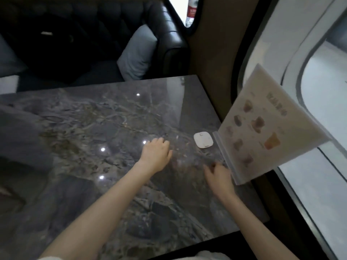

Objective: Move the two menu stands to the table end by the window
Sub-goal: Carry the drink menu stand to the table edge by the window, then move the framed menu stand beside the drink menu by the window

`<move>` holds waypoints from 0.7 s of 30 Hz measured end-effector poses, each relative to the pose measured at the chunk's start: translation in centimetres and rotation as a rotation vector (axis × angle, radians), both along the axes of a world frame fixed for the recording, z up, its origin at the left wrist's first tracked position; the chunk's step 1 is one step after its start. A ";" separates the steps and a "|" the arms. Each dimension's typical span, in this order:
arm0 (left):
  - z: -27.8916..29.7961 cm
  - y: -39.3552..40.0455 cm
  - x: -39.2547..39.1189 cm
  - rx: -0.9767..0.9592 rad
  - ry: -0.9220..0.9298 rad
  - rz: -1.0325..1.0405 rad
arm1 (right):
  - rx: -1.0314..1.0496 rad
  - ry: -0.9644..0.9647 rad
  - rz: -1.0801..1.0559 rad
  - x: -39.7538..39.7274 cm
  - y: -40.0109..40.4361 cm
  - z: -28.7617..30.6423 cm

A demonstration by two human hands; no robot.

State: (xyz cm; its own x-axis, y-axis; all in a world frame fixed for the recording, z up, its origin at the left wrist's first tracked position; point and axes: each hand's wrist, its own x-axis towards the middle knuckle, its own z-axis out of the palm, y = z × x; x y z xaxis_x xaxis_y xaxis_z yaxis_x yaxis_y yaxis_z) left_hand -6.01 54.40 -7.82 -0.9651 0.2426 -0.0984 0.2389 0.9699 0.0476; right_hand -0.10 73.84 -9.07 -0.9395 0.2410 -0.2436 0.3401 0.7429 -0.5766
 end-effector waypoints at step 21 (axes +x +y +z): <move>6.8 -32.0 12.9 -0.019 0.579 0.448 | -0.003 0.411 0.909 -0.4 -34.0 6.5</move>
State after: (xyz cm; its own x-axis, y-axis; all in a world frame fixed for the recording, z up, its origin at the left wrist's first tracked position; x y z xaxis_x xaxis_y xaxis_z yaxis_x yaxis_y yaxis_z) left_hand 6.89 22.37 -1.06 -0.8699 -0.1840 0.4577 -0.1991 0.9799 0.0156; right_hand -0.55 39.85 -2.56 -0.7783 -0.6114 0.1428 -0.5835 0.6203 -0.5243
